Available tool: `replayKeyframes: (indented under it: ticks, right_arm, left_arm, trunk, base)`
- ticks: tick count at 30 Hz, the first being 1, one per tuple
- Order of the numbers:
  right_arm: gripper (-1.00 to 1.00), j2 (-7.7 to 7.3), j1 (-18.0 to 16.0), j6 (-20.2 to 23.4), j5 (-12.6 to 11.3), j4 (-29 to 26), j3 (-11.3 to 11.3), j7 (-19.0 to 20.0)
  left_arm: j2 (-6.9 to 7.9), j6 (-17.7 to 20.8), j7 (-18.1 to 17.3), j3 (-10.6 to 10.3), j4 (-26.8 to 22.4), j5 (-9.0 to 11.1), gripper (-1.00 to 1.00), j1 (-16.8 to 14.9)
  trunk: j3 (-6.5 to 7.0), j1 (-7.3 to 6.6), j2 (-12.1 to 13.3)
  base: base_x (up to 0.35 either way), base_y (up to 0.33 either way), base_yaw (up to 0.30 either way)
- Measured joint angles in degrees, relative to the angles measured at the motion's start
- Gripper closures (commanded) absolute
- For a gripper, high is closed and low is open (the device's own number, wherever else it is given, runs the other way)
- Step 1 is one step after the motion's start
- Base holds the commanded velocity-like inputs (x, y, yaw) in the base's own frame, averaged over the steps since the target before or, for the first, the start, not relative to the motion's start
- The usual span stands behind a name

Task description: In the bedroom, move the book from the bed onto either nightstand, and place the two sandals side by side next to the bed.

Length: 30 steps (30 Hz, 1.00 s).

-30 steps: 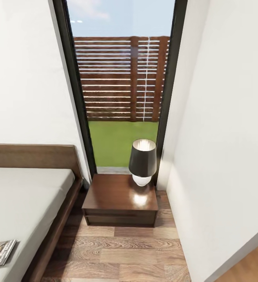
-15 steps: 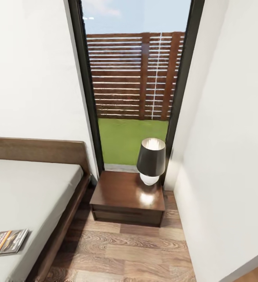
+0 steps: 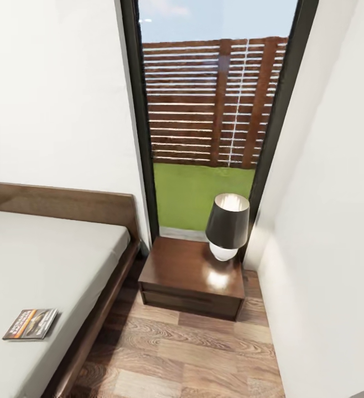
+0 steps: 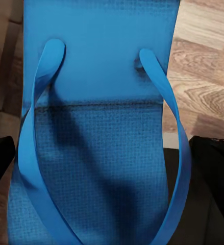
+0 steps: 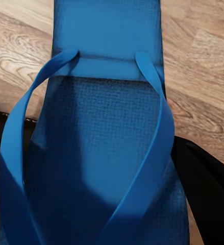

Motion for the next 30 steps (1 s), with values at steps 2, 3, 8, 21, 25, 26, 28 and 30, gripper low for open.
replayKeyframes:
  ticks: [2,3,8,21,25,26,28,30]
  right_arm:
    - [1.0,0.0,0.0,0.0,0.0,0.0,0.0,0.0]
    - [1.0,0.0,0.0,0.0,0.0,0.0,0.0,0.0]
    - [1.0,0.0,0.0,0.0,0.0,0.0,0.0,0.0]
    - [1.0,0.0,0.0,0.0,0.1,0.0,0.1,0.0]
    - [1.0,0.0,0.0,0.0,0.1,0.0,0.1,0.0]
    - [1.0,0.0,0.0,0.0,0.1,0.0,0.1,0.0]
    - [1.0,0.0,0.0,0.0,0.1,0.0,0.1,0.0]
    - [1.0,0.0,0.0,0.0,0.1,0.0,0.1,0.0]
  left_arm:
    - [-0.11,0.0,0.0,0.0,0.0,0.0,1.0,0.0]
    - [-0.14,0.0,0.0,0.0,0.0,0.0,1.0,0.0]
    - [-0.28,0.0,0.0,0.0,0.0,0.0,1.0,0.0]
    - [-0.62,0.1,0.0,0.0,0.0,-0.1,1.0,0.0]
    - [-0.71,0.1,0.0,0.0,0.0,-0.1,1.0,0.0]
    - [-0.73,0.1,0.0,0.0,0.0,0.0,1.0,0.0]
    - [-0.75,0.1,0.0,0.0,0.0,0.0,1.0,0.0]
    - [-0.76,0.1,0.0,0.0,0.0,0.0,1.0,0.0]
  trunk:
    - [-0.14,0.0,0.0]
    - [-0.21,0.0,0.0]
    - [-0.55,0.0,0.0]
    - [-0.75,0.0,0.0]
    - [-0.58,0.0,0.0]
    - [-0.53,0.0,0.0]
    - [-0.4,0.0,0.0]
    - [-0.26,0.0,0.0]
  base:
    - [0.0,0.0,0.183]
    - [0.0,0.0,0.183]
    - [0.0,-0.006,0.173]
    - [0.0,-0.092,0.05]
    - [0.0,-0.011,0.15]
    - [0.0,-0.005,0.172]
    - [0.0,-0.004,0.179]
    - [0.0,-0.002,0.191]
